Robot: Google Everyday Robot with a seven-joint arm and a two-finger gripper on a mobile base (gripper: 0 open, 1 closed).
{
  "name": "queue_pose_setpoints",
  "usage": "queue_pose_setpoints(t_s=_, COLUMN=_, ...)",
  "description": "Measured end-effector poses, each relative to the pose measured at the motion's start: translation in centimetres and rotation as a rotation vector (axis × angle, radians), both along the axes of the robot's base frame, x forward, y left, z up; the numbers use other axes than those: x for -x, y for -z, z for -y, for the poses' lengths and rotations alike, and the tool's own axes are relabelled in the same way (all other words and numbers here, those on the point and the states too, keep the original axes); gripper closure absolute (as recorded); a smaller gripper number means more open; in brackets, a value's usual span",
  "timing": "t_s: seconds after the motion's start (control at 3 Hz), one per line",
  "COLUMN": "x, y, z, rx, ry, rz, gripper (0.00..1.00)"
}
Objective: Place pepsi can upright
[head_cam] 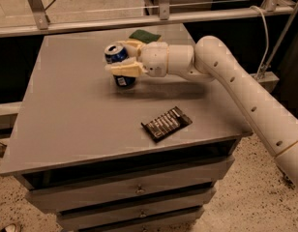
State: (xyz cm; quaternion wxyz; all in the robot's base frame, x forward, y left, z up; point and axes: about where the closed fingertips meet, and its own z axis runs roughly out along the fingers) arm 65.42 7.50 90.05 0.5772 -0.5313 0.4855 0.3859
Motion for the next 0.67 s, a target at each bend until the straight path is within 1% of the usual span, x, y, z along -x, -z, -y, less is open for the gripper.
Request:
queue_pose_setpoints(t_s=0.33, x=0.9, y=0.5, z=2.4, rx=0.040, ry=0.038, rz=-0.020, gripper=0.00)
queue_pose_setpoints(t_s=0.67, x=1.4, y=0.3, z=4.3, rx=0.082, ry=0.069, rz=-0.028, gripper=0.00)
